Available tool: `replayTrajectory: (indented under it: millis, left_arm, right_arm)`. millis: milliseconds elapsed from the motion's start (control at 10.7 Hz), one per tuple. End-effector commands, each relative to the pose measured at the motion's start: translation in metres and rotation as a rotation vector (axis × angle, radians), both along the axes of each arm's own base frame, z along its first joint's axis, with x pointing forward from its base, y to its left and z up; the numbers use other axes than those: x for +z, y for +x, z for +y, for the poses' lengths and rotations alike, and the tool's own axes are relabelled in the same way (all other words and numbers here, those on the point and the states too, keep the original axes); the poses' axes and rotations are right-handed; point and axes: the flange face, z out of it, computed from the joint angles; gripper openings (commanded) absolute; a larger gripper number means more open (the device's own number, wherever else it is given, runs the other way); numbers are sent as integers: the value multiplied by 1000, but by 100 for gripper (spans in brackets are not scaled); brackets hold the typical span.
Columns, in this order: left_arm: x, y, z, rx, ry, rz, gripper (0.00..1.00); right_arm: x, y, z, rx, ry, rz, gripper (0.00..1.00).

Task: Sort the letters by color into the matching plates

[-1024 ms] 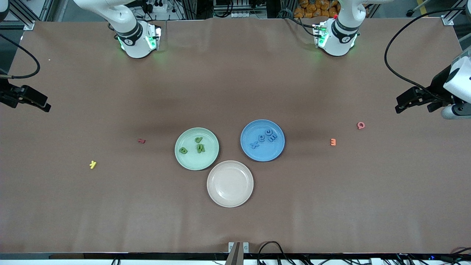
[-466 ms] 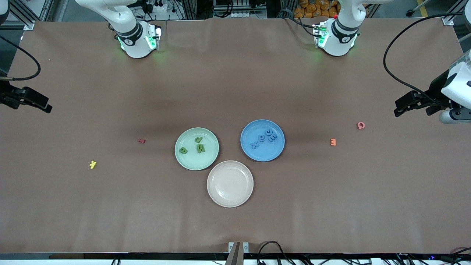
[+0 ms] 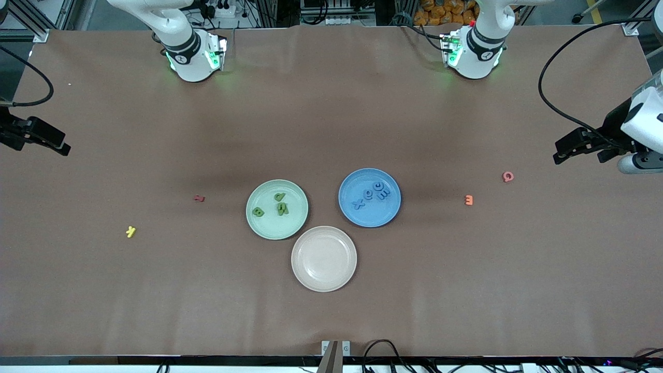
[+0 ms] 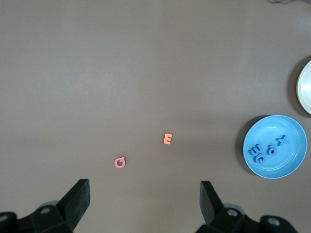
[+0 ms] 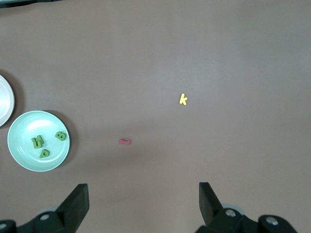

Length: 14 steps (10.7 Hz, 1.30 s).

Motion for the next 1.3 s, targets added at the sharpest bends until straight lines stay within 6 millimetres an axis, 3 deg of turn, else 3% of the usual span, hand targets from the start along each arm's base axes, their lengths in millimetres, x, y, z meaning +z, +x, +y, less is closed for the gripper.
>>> replayTrajectory:
  millis: [0, 1210]
  left_arm:
    - [4, 3, 2, -6, -32, -12, 100]
    - [12, 5, 3, -7, -32, -64, 100]
  right_arm:
    - [1, -3, -1, -8, -5, -3, 100]
    - [-2, 0, 0, -10, -4, 2, 100]
